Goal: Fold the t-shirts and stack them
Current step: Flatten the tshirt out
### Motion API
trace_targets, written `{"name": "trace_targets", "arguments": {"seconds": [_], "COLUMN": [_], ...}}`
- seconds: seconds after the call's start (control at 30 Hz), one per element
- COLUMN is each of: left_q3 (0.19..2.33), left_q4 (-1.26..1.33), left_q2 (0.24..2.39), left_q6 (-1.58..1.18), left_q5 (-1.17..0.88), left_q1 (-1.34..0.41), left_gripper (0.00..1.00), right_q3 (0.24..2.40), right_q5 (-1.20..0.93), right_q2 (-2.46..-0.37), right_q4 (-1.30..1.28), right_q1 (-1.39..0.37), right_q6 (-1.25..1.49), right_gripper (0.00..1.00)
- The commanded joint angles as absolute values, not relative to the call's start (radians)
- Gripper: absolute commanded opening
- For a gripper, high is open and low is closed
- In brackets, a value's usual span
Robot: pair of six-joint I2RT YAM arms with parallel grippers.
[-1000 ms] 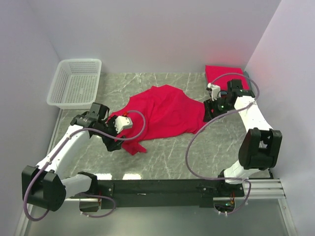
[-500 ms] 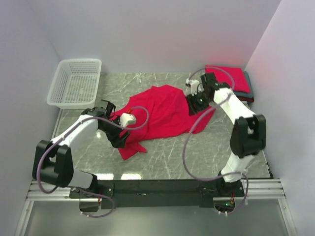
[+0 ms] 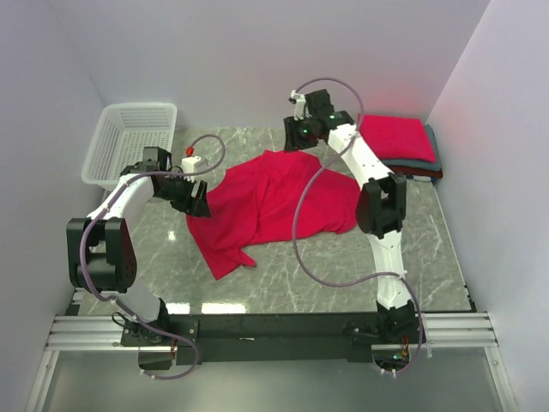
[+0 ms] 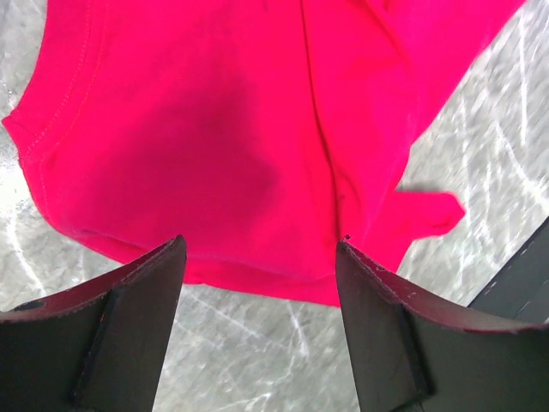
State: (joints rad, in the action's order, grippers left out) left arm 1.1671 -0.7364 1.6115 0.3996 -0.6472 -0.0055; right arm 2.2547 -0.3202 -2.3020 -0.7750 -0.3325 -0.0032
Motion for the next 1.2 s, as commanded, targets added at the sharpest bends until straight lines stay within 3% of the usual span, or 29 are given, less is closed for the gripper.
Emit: {"name": "trace_targets", "arguments": {"seconds": [0.0,0.1,0.3,0.37,0.43,0.53,0.93,1.17], "left_q3": [1.163,1.158,1.192,1.231,1.267,1.461,2.153,2.278], "left_q4": [-0.687,-0.680,-0.663,-0.603,-0.519,-0.408,-0.143,-0.022], "left_q2": [1.611,1.609,1.643,1.673,1.728,1.863,2.458,2.615], "left_q6": [0.308,0.287,0.236,0.201,0.082,-0.070,-0.426,-0.534], "left_q5": [-0.692,-0.696,-0.710,-0.736,-0.782,-0.799,-0.784,-0.695], "left_q1": [-0.003,-0.003,-0.003,-0.003,-0.003,-0.035,-0.187,-0.239], "left_gripper": [0.75,0.76,0.76,0.76,0.76,0.75,0.66,0.59], "right_q3": [2.301,2.246,2.306,2.304,2.273,2.194,1.844,1.582], "right_q5": [-0.213,-0.186,-0.167,-0.184,-0.233,-0.290,-0.394,-0.465], "right_q2": [-2.326,-2.339,-2.445,-2.453,-2.435,-2.364,-2.013,-1.842], "right_q4": [-0.619,-0.469,-0.371,-0.376,-0.388,-0.409,-0.595,-0.580], "right_q1": [-0.368,-0.379,-0.388,-0.388,-0.382,-0.364,-0.200,-0.084], "right_q6": [0.110,0.156,0.282,0.322,0.331,0.319,0.213,0.192], "right_gripper": [0.55,0.62,0.67,0.66,0.60,0.55,0.52,0.51]}}
